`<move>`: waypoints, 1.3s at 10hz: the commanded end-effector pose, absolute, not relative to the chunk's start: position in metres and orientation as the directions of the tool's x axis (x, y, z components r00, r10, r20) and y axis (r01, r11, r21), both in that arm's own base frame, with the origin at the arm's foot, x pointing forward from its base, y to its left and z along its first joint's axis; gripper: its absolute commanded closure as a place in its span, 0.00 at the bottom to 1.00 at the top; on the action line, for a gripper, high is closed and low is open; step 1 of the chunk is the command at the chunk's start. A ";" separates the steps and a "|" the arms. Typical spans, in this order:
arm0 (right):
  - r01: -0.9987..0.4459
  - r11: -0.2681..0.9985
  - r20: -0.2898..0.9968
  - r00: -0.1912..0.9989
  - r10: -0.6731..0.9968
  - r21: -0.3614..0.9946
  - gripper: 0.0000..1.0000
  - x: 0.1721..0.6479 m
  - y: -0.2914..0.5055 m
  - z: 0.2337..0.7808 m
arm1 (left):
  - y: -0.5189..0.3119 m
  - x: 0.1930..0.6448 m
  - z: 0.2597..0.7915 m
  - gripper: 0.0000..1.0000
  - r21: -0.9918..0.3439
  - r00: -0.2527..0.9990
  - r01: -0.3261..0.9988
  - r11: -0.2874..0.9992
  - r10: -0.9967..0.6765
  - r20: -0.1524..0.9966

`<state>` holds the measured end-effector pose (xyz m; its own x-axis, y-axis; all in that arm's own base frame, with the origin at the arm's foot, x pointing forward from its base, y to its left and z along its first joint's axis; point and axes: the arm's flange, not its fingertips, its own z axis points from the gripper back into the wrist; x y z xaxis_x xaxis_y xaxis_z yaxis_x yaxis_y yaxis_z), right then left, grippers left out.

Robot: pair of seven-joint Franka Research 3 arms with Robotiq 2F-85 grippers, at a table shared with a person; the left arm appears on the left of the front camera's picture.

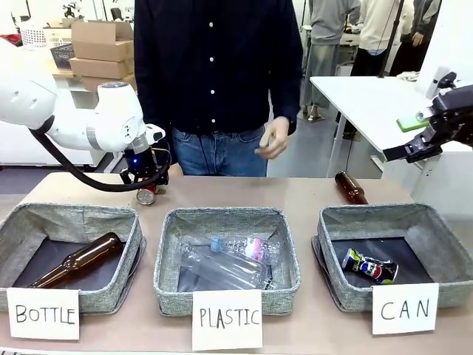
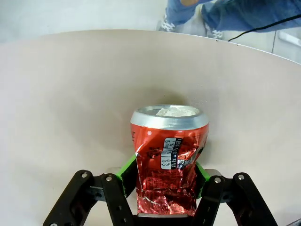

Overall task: Sort the can waste into the basket.
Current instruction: Pick up the can waste from the table and place it in the right Fabric basket.

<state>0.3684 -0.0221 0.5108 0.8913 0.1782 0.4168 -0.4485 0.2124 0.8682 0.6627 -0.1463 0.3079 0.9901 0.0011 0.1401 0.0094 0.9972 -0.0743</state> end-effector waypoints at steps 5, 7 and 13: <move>-0.474 0.212 0.440 0.878 0.188 0.855 0.00 0.368 -0.023 0.510 | -0.117 0.619 0.360 1.00 -0.208 0.990 0.092 0.974 -0.066 0.128; -0.474 0.212 0.440 0.878 0.188 0.855 0.00 0.368 -0.023 0.510 | -0.080 0.496 0.447 1.00 -0.317 0.936 0.337 0.886 -0.278 0.218; -0.474 0.212 0.440 0.878 0.188 0.855 0.00 0.368 -0.023 0.510 | -0.021 0.330 0.480 1.00 -0.295 0.531 0.788 0.540 -0.354 0.770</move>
